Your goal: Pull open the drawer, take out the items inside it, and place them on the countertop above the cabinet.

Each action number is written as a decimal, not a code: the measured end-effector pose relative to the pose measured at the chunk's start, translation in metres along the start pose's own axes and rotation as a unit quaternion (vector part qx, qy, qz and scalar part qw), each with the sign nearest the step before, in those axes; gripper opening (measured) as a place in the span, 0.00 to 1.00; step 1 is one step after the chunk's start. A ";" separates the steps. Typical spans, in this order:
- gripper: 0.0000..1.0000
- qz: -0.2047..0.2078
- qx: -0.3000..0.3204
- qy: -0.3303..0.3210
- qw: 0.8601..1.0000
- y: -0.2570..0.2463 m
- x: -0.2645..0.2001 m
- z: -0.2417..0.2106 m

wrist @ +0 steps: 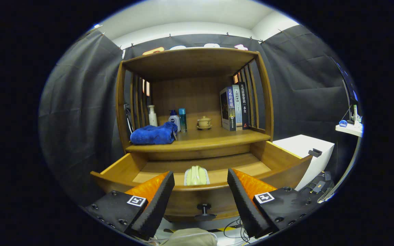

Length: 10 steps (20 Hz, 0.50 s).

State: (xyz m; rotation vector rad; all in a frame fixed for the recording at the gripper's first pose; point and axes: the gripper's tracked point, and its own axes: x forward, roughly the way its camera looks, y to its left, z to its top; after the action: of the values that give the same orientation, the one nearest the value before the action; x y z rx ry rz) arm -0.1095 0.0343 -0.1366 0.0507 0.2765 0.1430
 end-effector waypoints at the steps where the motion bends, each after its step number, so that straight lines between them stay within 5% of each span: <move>1: 0.99 -0.003 0.004 -0.004 1.000 -0.001 0.004 0.009; 10: 0.98 -0.035 0.007 0.040 0.999 -0.011 0.064 0.043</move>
State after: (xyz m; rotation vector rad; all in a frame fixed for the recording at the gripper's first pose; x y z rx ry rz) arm -0.0349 0.0315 -0.1129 0.0496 0.3581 0.0735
